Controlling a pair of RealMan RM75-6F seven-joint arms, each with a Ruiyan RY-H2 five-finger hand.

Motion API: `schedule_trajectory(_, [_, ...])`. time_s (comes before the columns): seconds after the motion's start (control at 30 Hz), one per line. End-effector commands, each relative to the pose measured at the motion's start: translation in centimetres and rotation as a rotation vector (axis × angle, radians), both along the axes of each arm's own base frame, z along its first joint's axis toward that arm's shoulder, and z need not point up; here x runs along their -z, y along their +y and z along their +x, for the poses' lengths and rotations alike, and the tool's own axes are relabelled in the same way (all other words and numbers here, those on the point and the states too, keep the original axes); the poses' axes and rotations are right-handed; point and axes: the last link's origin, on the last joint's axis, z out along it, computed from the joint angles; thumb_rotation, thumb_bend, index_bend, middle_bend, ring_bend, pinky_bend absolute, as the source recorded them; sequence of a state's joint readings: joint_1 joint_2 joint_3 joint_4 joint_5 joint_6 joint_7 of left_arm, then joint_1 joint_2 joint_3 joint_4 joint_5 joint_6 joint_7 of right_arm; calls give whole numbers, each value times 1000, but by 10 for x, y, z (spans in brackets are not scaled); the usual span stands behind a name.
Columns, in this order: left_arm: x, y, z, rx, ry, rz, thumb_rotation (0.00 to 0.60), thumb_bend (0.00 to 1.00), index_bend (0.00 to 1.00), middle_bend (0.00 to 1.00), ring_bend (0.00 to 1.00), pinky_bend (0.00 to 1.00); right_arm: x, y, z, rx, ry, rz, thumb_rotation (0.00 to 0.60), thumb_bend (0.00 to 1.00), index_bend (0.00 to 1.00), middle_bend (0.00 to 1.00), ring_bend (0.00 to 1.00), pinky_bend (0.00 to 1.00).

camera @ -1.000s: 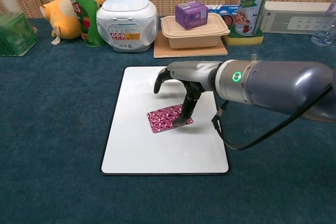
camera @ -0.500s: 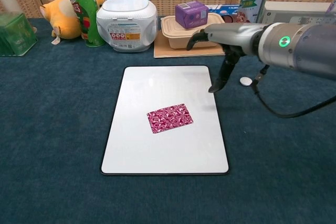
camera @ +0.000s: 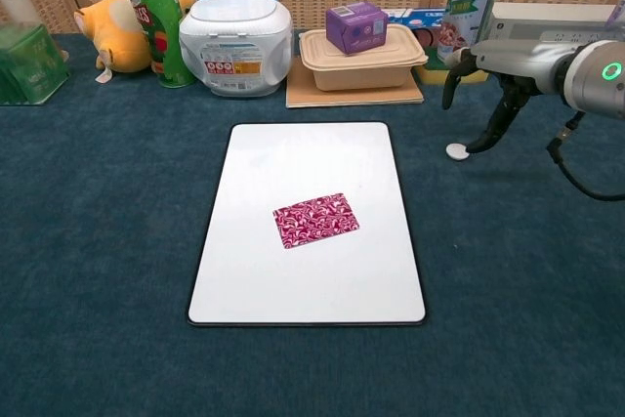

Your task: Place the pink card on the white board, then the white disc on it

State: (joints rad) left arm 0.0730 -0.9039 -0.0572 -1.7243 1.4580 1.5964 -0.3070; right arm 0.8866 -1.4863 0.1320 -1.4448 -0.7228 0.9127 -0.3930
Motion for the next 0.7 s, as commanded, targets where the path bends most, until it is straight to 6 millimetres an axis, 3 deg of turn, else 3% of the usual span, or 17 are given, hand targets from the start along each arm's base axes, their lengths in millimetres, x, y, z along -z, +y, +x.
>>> schedule_trajectory(0.03, [1,1,0,-5,-1,0,600,0,0,0,0,0,10,-4,-12,26,-9,10,600,235,343,0,0,0])
schedule_trajectory(0.37, [1,0,0,-5,2,7,600,0,0,0,0,0,23,-12,-26,56,-16,20,600,269,360,0,0,0])
schedule_trajectory(0.7, [4,2,1,-9,8,-3,600,0,0,0,0,0,21,-18,-32,57,-34,18,600,287,405,0,0,0])
